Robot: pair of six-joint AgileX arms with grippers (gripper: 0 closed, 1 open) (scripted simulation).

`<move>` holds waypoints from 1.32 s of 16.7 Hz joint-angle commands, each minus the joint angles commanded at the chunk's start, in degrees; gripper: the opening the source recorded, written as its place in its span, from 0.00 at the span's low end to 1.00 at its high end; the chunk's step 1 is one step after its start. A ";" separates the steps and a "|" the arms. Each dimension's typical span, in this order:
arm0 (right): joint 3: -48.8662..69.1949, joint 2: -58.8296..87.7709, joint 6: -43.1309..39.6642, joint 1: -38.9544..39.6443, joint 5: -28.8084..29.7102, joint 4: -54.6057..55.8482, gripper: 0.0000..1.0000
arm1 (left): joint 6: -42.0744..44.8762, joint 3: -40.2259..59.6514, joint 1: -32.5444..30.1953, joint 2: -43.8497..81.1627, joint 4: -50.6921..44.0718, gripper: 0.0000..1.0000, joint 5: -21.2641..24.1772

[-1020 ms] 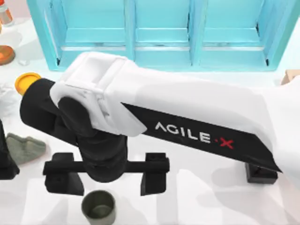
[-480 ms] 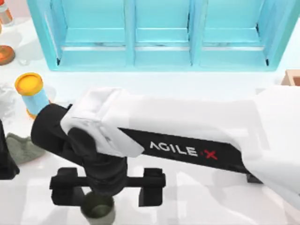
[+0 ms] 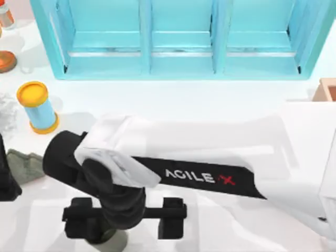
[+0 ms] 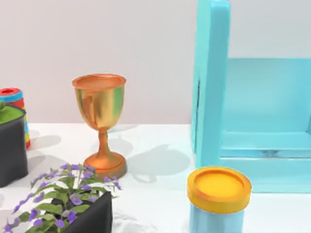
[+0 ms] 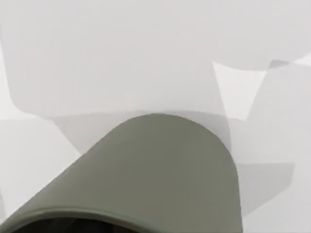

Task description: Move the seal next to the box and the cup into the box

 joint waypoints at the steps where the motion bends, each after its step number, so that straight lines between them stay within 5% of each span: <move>1: 0.00 0.00 0.00 0.00 0.00 0.00 0.85 | 0.00 0.00 0.00 0.00 0.00 1.00 0.00; 12: 0.00 0.00 0.00 0.00 0.00 0.00 0.02 | 0.00 0.00 0.00 0.00 0.00 1.00 0.00; 22: -0.16 -0.24 -0.05 -0.27 0.01 -0.15 0.00 | 0.00 0.00 0.00 0.00 0.00 1.00 0.00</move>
